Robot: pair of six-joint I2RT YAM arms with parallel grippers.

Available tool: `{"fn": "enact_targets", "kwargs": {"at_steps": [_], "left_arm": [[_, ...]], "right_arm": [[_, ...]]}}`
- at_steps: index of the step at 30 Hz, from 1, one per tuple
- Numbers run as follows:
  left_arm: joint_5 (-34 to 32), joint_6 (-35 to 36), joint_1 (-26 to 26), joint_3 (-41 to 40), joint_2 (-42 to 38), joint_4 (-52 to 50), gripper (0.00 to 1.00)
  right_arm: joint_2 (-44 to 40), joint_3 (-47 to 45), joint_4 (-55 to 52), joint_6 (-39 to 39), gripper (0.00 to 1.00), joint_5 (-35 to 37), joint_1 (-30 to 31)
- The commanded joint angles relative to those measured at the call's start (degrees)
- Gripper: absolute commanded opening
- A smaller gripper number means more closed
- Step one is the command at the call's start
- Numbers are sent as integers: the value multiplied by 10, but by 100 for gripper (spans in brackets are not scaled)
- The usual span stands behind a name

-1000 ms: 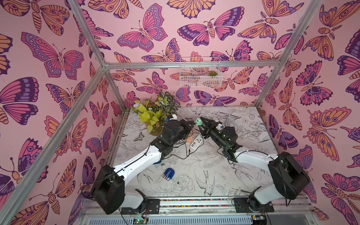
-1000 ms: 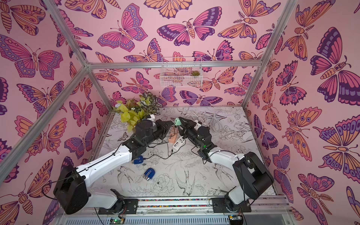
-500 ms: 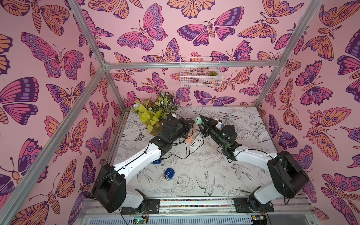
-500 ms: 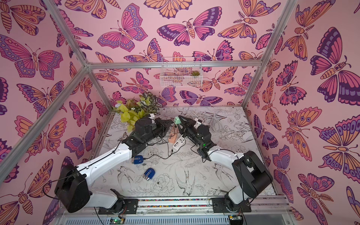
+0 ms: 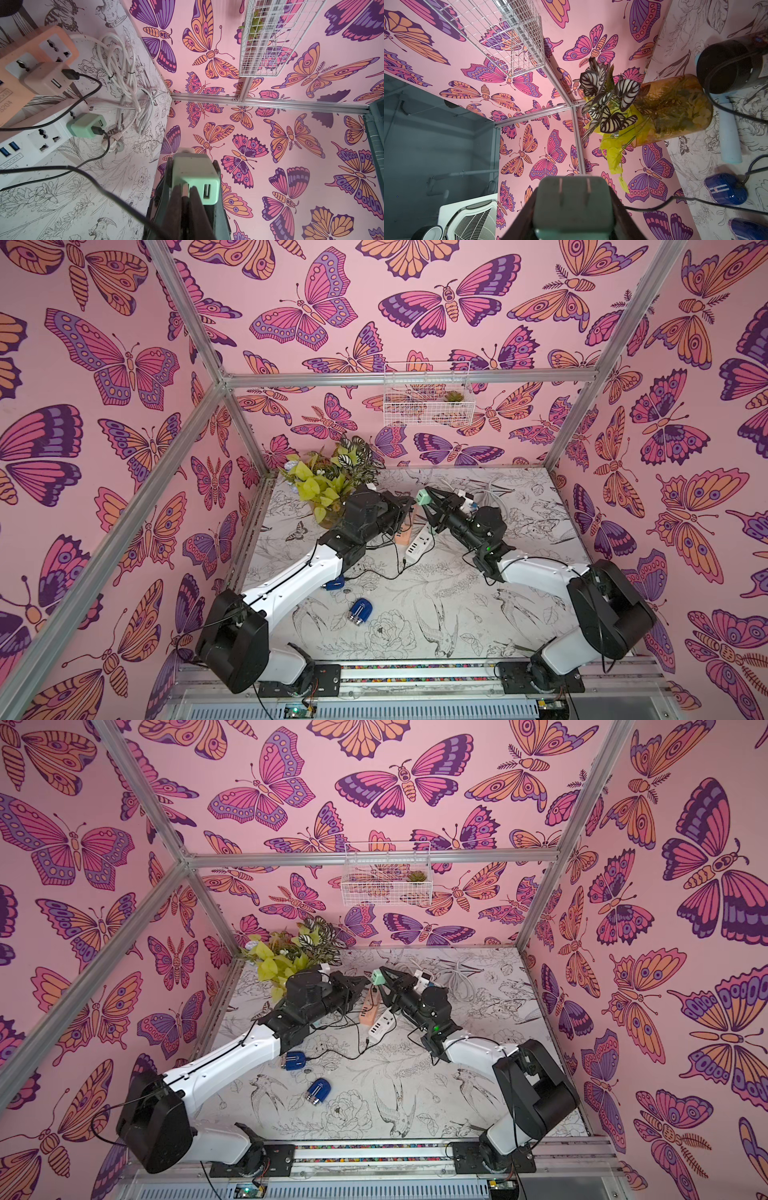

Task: Charge the electric shaver
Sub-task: Insert the charging cable into the plug.

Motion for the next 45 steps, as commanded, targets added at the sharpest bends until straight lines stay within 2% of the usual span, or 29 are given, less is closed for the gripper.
{"fn": "enact_targets", "kwargs": {"at_steps": [1, 9, 15, 20, 28, 39, 45], "left_arm": [[49, 6, -9, 2, 16, -53, 0], [53, 24, -3, 8, 18, -68, 0], [57, 50, -1, 16, 20, -81, 0], [50, 51, -2, 17, 28, -83, 0], [27, 54, -1, 28, 42, -72, 0], [40, 61, -3, 28, 54, -56, 0], [45, 67, -3, 14, 43, -70, 0]], "right_arm": [[-16, 32, 49, -12, 0, -67, 10], [-18, 50, 10, -5, 0, -108, 8], [-26, 54, -8, 6, 0, -97, 7], [-28, 78, -45, 0, 0, -118, 12], [-36, 75, -57, -1, 0, -105, 33], [-23, 93, -64, 0, 0, -113, 38], [-46, 83, -54, -26, 0, -74, 28]]}}
